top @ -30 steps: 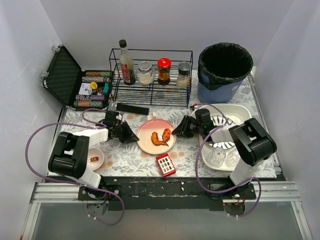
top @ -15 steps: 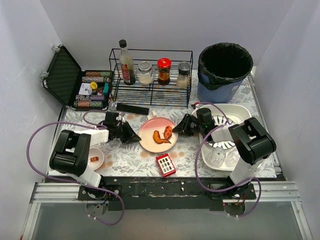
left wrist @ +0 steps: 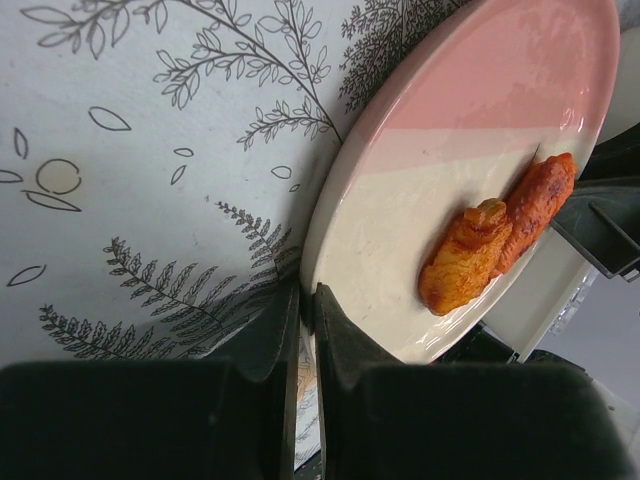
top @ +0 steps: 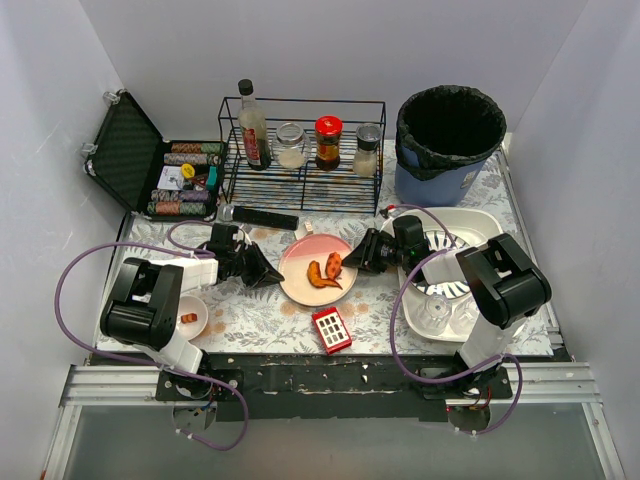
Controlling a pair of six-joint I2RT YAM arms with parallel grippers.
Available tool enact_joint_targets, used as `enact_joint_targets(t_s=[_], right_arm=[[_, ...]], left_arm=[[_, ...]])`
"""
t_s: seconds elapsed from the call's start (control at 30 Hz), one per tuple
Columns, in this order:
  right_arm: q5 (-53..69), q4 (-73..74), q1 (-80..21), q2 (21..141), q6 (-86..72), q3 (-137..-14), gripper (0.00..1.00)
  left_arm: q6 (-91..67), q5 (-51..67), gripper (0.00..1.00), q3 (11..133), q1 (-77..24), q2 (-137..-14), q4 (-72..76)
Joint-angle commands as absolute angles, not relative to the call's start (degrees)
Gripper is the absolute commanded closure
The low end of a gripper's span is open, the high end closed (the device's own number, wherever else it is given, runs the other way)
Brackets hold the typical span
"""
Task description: Clear the kitchen counter
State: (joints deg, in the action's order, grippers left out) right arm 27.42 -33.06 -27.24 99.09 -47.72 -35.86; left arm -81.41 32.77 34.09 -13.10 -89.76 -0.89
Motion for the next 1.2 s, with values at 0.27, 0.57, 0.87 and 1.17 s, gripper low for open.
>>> enact_joint_targets(t_s=[0.27, 0.57, 0.87, 1.17], right_arm=[[41.57, -33.75, -31.03, 100.99, -49.04, -37.00, 0.63], [42.19, -35.15, -31.11, 100.90, -50.10, -36.91, 0.71], [43.85, -42.97, -31.11, 101.34, -57.03, -35.95, 0.98], [45.79, -50.35, -30.67, 100.64, -63.98, -35.77, 0.99]], left_arm=[[-82.62, 42.27, 1.00, 34.45, -16.44, -90.18, 4.48], [-82.88, 42.54, 1.00, 35.33, -16.44, -89.39, 4.39], [-83.14, 41.05, 1.00, 37.70, -16.44, -86.84, 1.85], [-82.18, 36.22, 0.85, 41.39, -15.30, -81.74, -4.48]])
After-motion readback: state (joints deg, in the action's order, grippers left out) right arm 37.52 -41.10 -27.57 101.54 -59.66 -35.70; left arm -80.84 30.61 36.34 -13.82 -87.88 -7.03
